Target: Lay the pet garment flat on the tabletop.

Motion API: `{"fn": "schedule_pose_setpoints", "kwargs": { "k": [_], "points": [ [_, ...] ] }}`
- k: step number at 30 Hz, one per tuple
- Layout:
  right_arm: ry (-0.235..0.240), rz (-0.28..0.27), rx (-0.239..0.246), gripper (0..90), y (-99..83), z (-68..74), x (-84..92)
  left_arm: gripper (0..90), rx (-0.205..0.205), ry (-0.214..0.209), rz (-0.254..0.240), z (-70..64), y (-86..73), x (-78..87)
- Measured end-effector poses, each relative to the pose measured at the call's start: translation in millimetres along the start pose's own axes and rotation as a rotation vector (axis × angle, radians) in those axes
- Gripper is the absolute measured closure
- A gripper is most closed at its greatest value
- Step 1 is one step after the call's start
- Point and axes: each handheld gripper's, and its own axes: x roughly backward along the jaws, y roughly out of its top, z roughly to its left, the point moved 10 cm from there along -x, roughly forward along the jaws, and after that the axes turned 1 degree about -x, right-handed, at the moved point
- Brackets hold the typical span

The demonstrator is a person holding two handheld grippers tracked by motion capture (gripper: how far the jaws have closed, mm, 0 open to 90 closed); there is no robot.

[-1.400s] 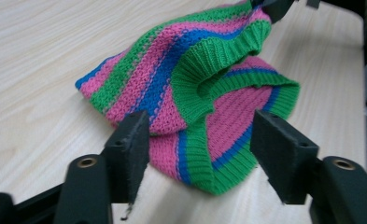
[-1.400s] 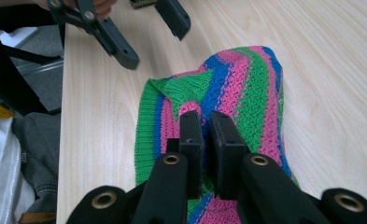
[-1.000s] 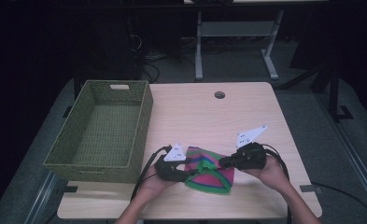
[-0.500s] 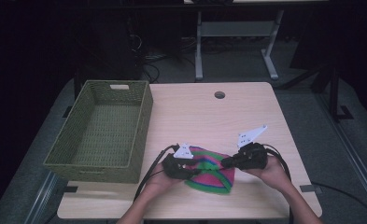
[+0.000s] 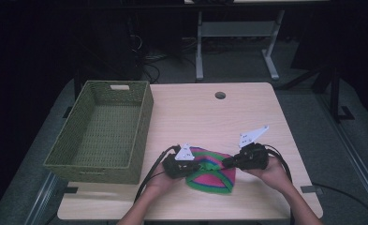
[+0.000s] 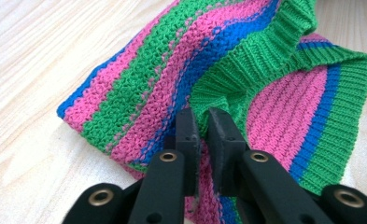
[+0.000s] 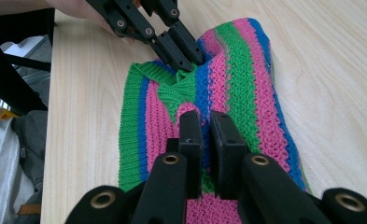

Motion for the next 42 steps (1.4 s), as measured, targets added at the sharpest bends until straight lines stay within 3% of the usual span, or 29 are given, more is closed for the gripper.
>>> {"fn": "schedule_pose_setpoints", "kwargs": {
  "k": [9,14,22,32,42],
  "points": [
    [-0.030,0.011,0.037,83.6,4.5,4.5,7.7,86.2,-0.031,-0.013,-0.011,-2.3,10.6,15.6],
    [-0.031,0.004,0.032,83.7,4.7,6.8,10.3,86.3,-0.042,-0.014,-0.013,-4.4,12.4,27.5],
    [-0.031,-0.003,0.062,83.7,7.3,15.4,12.3,86.5,-0.058,-0.016,-0.041,-12.7,16.9,42.9],
    [-0.027,-0.025,0.072,83.7,8.2,23.2,18.0,86.5,-0.048,-0.044,-0.086,-24.4,22.3,56.0],
    [-0.021,-0.036,0.093,83.8,12.8,31.6,19.5,86.7,-0.044,-0.043,-0.117,-26.0,24.4,71.0]
  ]
}}
